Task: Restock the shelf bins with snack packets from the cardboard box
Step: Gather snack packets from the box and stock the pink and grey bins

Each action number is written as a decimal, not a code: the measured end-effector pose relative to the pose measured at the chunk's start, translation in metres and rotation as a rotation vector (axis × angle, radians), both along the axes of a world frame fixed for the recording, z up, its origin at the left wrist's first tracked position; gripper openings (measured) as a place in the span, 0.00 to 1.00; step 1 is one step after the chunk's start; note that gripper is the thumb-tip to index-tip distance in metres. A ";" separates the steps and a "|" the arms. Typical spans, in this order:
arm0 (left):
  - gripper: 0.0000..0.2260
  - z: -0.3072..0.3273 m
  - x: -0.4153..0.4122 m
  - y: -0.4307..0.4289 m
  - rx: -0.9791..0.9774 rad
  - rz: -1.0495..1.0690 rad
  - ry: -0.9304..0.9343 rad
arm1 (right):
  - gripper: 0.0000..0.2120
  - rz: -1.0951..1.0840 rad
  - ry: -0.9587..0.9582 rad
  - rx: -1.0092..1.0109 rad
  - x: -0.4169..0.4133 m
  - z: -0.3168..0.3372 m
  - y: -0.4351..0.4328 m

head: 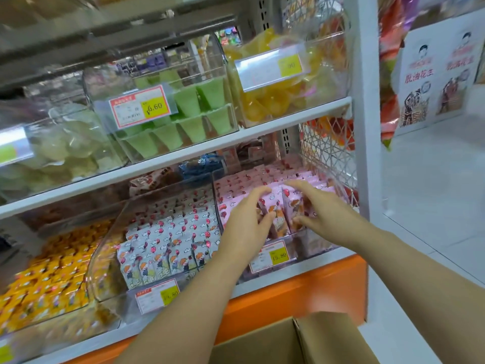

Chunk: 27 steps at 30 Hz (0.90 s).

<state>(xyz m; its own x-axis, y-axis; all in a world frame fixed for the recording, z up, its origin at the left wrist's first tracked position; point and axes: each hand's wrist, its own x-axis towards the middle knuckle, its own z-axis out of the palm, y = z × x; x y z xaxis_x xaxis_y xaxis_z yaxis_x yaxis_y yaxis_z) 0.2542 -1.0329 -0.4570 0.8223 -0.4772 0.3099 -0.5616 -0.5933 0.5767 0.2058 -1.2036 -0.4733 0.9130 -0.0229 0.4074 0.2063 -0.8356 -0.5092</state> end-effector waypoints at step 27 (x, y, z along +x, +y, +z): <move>0.15 -0.018 0.005 0.000 -0.035 0.099 0.067 | 0.16 -0.108 -0.091 -0.084 0.003 -0.007 0.016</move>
<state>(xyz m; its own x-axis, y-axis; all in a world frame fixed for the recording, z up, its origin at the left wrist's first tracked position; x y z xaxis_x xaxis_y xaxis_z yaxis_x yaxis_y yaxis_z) 0.2594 -1.0325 -0.4748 0.8844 -0.3824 0.2677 -0.4607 -0.6226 0.6325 0.2086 -1.1878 -0.4805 0.8665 -0.0813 0.4925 0.1548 -0.8942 -0.4200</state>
